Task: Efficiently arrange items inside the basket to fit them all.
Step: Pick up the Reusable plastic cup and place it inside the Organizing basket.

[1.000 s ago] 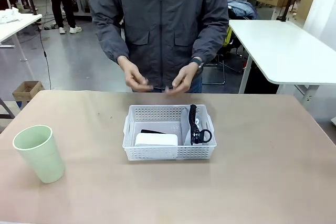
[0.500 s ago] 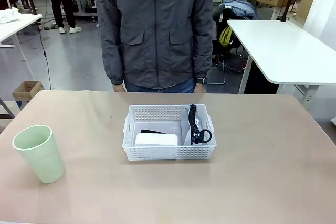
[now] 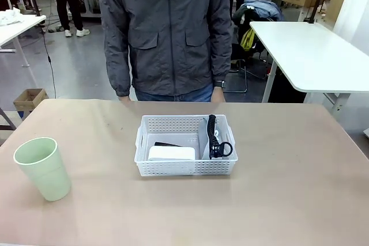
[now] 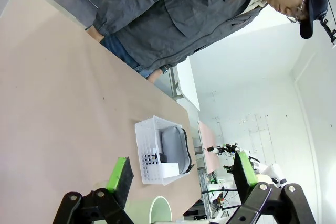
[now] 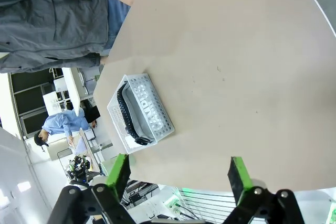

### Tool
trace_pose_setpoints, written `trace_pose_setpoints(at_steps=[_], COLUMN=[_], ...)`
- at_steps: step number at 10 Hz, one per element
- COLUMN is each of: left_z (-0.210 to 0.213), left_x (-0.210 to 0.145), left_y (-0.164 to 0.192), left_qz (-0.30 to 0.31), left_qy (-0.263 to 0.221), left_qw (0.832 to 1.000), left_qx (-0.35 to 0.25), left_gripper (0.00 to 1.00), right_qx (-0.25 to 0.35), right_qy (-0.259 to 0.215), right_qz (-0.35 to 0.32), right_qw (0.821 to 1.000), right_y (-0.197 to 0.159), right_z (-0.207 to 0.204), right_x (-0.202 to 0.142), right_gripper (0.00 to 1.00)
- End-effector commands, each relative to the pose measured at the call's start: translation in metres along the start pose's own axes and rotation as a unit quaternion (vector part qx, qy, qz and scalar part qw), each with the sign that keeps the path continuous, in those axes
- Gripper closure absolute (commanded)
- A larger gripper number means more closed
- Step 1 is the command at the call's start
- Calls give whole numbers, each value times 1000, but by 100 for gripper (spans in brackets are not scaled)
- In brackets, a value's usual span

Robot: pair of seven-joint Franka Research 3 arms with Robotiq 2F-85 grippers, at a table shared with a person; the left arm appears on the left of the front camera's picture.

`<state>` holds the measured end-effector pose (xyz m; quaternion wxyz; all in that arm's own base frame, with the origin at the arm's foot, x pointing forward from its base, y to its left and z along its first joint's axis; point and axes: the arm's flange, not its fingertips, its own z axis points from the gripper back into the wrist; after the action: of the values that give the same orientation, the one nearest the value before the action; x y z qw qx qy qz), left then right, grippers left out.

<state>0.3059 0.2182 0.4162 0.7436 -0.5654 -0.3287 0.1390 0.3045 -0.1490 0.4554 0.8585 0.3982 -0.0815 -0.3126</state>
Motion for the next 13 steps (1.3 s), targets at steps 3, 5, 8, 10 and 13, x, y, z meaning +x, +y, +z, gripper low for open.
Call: trace_pose_setpoints(at_steps=[3, 5, 8, 10, 13], left_z=[2, 2, -1, -4, -26], left_x=[0, 0, -12, -45, -84], left_y=[-2, -2, -5, 2, 35], left_qz=[-3, -3, -109, -245, -407], left_qy=[2, 2, 59, 104, 158], left_qw=[1000, 1000, 990, 956, 893], left_qx=[-5, -5, -65, -122, -112], left_gripper=[0, 0, 0, 0, 0], right_qx=[3, 3, 3, 3, 3], right_qy=[2, 2, 2, 2, 2], right_qz=[1, 1, 1, 1, 1], right_qw=[1000, 1000, 1000, 1000, 1000], right_y=[1, 1, 1, 1, 1], right_z=[-1, -1, -1, -1, -1], right_x=[0, 0, 0, 0, 0], right_gripper=[0, 0, 0, 0, 0])
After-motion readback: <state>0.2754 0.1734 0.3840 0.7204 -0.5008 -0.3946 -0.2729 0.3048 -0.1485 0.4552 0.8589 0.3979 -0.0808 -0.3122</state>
